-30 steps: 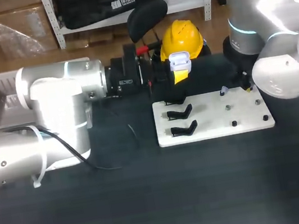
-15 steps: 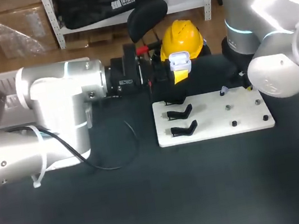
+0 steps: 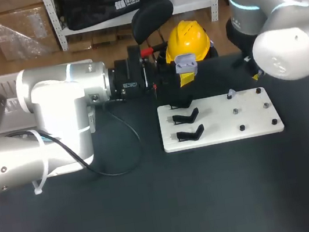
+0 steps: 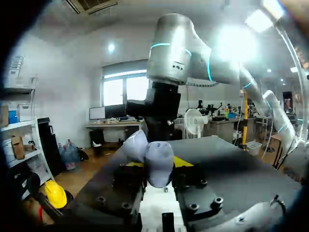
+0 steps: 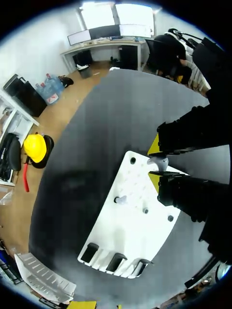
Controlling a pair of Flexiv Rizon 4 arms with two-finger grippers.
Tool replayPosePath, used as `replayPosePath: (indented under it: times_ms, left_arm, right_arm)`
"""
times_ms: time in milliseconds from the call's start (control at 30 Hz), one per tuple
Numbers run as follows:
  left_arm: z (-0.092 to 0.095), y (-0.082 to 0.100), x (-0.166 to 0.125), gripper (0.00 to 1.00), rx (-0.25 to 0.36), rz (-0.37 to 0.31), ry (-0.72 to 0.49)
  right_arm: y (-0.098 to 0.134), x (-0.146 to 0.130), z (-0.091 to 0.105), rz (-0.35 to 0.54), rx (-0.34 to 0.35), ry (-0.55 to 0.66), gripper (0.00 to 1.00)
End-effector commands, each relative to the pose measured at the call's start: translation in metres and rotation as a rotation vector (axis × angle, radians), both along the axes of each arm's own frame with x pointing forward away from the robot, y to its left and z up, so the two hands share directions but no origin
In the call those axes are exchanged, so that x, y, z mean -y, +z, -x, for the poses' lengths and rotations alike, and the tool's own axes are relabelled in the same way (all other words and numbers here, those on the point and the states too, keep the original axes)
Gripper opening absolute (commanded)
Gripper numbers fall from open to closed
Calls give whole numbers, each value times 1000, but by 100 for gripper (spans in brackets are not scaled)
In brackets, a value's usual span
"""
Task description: Pick up each earbud case from the left stands, insert the matching earbuds, close the lid, and place the case in the box.
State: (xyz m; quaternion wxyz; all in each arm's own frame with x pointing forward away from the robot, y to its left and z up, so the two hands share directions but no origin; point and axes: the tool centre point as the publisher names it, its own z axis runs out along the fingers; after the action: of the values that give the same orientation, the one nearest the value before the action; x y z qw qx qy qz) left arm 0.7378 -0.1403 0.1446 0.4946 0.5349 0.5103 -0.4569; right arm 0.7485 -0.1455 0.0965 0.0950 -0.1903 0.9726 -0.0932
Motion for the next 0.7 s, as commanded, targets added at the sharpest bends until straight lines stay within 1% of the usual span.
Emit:
replayPosePath:
  times_ms: [33, 167, 300, 367, 500, 567, 700]
  left_arm:
    - [2, -1, -1, 0, 7, 7, 7]
    - [2, -1, -1, 0, 7, 7, 7]
    - [2, -1, -1, 0, 7, 7, 7]
    - [2, -1, -1, 0, 7, 7, 7]
    - [2, -1, -1, 0, 7, 7, 7]
    - [2, -1, -1, 0, 7, 7, 7]
    - [2, -1, -1, 0, 7, 7, 7]
  right_arm:
    - [38, 0, 23, -17, 3, -2, 0]
    - [66, -7, 38, -32, 3, -16, 0]
    - [85, -16, 53, -47, 11, -22, 0]
    - [91, -18, 58, -59, 21, -18, 0]
    - [99, -22, 68, -65, 18, -21, 0]
    - [102, -24, 72, -70, 6, -15, 0]
    - [103, -25, 73, -71, 8, -16, 0]
